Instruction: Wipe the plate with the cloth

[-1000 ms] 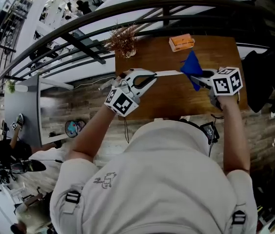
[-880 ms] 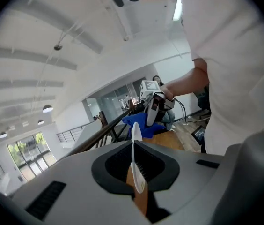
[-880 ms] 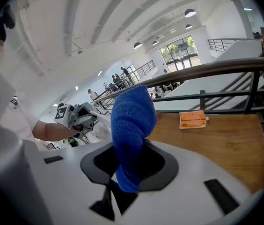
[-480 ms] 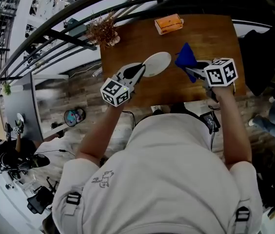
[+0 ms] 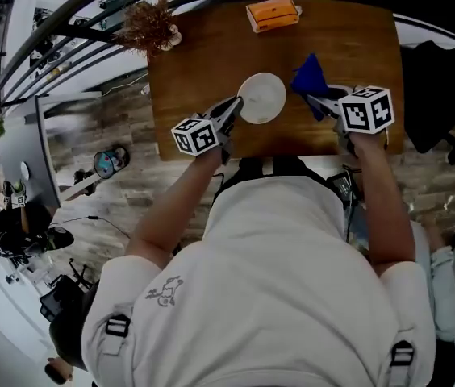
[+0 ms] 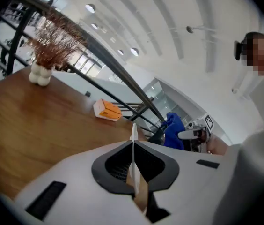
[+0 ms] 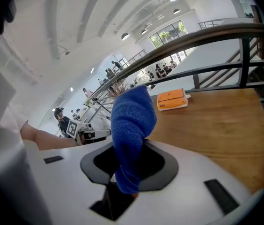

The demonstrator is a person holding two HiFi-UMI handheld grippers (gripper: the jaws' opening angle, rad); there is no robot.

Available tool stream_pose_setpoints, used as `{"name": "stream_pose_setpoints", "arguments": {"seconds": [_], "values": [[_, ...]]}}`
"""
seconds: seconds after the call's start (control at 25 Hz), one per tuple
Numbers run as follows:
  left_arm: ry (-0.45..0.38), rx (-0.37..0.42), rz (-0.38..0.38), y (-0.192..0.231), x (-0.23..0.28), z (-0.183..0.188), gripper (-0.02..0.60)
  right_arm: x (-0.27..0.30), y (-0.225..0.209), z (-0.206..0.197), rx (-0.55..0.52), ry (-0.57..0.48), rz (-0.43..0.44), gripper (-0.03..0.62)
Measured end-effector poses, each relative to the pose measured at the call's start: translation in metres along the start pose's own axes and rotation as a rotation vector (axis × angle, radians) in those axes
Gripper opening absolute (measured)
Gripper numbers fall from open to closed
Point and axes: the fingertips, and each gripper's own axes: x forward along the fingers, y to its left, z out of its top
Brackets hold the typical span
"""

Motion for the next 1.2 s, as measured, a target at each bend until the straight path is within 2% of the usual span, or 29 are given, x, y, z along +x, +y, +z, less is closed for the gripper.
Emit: {"name": "stream_pose_setpoints", "arguments": {"seconds": [0.08, 0.24, 0.36, 0.6, 0.84, 1.2], "values": [[-0.014, -0.113, 0.025, 0.016, 0.008, -0.014, 0.019, 0.007, -0.010, -0.006, 0.008, 0.028, -0.006, 0.100], [-0.058, -0.288, 0.081, 0.044, 0.026, -0.034, 0.018, 0.025, -0.028, -0.012, 0.012, 0.061, -0.008, 0.100], [-0.056, -0.367, 0.106, 0.053, 0.038, -0.057, 0.020, 0.034, -0.035, -0.025, 0.054, 0.073, 0.021, 0.100], [-0.006, -0.386, 0.131, 0.066, 0.063, -0.079, 0.020, 0.052, -0.053, -0.044, 0.083, 0.117, 0.042, 0.100], [-0.019, -0.424, 0.168, 0.078, 0.074, -0.089, 0.020, 0.060, -0.063, -0.052, 0.100, 0.137, 0.048, 0.100], [0.056, -0.379, 0.274, 0.100, 0.075, -0.105, 0.025, 0.048, -0.069, -0.050, 0.108, 0.126, 0.048, 0.100]]}}
